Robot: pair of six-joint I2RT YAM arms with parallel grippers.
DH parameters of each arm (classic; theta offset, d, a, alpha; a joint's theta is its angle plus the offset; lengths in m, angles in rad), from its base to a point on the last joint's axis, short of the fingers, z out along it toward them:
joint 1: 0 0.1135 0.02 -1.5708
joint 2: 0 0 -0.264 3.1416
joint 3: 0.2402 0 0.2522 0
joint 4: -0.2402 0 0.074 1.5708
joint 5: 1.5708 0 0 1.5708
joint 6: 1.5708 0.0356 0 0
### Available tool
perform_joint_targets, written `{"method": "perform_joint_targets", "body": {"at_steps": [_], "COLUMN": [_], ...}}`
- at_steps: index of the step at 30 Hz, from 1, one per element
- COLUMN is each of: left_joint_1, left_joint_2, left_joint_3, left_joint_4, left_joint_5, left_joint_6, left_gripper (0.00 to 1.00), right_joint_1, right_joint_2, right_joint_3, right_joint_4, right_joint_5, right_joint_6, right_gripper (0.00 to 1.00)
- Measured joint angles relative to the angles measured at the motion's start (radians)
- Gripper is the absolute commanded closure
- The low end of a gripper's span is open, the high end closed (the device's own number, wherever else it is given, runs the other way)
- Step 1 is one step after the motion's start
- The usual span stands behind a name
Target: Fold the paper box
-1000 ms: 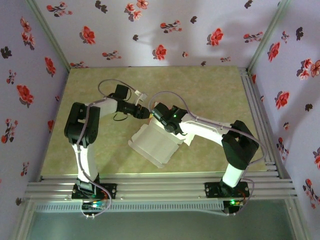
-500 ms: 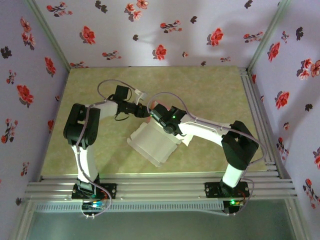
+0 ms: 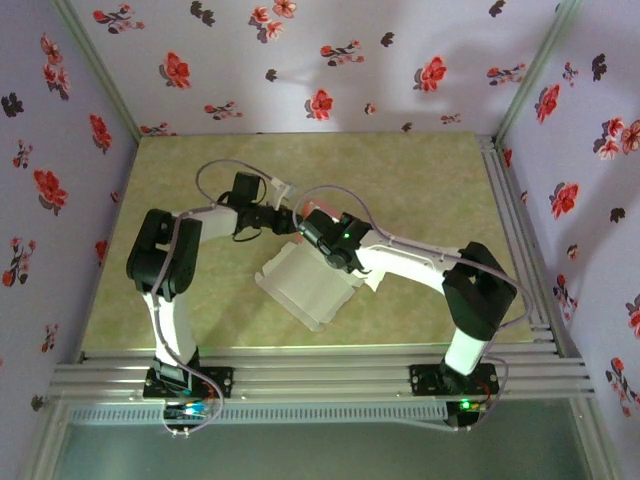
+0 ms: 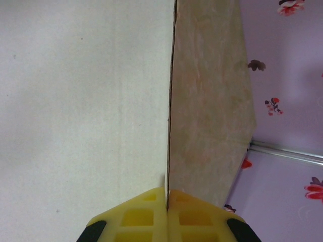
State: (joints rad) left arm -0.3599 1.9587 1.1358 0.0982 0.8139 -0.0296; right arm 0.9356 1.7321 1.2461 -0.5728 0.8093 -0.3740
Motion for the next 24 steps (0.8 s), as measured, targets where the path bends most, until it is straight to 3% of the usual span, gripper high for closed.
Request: {"method": "perform_joint_targets", "body": {"at_steps": [14, 20, 24], "left_joint_1": [-0.035, -0.035, -0.035], "left_joint_2": [-0.092, -0.105, -0.109], "left_joint_3": [-0.147, -0.177, -0.177], "left_joint_4": [0.145, 0.167, 0.159], "left_joint_5": [-0.138, -0.171, -0.182], "left_joint_6": [-0.061, -0.078, -0.077], "left_gripper": [0.69, 0.54, 0.52], "right_joint_1": [0.08, 0.089, 0.089], "right_joint_2": [0.051, 0.064, 0.064], "right_joint_3": [0.01, 0.013, 0.015], "right_joint_4": [0.04, 0.046, 0.045], "right_joint_5": [0.192, 0.216, 0.216], "right_joint_6": [-0.062, -0.064, -0.064], "right_gripper": [1.0, 1.0, 1.0]}}
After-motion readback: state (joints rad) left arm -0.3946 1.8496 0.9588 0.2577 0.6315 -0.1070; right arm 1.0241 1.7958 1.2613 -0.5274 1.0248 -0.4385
